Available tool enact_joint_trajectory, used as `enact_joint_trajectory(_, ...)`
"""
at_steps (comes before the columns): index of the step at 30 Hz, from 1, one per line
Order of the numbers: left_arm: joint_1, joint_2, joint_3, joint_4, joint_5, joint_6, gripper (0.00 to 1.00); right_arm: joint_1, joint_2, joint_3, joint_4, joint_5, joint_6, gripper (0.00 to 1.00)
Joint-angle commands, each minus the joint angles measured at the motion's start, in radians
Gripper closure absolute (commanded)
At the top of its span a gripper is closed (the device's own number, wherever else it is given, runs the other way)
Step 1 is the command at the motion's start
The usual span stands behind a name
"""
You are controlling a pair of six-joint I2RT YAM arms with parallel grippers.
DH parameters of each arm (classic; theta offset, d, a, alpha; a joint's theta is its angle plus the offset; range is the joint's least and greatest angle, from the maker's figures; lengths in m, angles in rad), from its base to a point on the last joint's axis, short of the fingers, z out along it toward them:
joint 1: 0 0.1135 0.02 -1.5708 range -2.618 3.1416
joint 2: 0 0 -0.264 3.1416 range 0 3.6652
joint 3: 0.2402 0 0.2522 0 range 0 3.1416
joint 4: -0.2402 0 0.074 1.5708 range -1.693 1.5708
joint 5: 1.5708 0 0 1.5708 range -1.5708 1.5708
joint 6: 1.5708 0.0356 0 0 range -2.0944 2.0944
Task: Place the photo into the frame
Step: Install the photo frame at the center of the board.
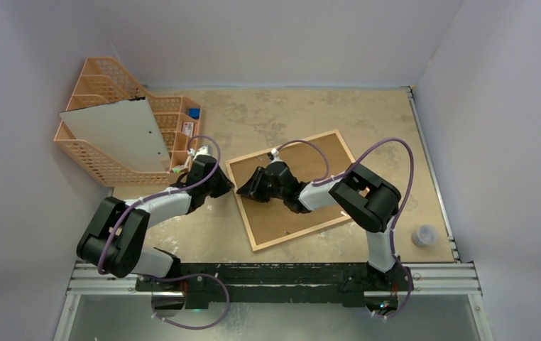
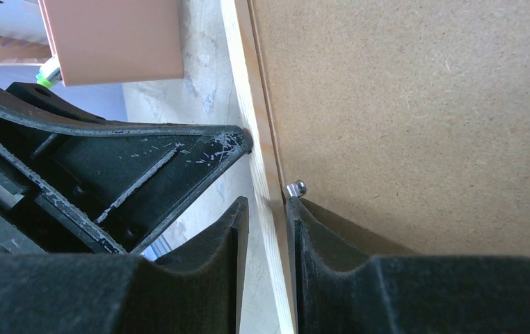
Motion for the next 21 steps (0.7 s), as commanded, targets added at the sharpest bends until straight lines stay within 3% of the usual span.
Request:
enact_joint_trajectory(1, -0.009, 0.021, -0.026, -0.030, 0.058, 0.003, 1.00, 0.007, 0.035, 0.023, 0.016, 0.032, -0.031, 0.70)
enact_joint_trajectory(11, -0.010, -0.007, -0.033, -0.021, 0.046, -0.011, 1.00, 0.004, -0.019, -0.039, 0.132, -0.033, -0.045, 0.68)
enact_joint_trajectory(21, -0.010, -0.094, 0.149, -0.207, -0.073, 0.118, 1.00, -0.099, -0.353, -0.203, -0.006, -0.012, -0.157, 0.65)
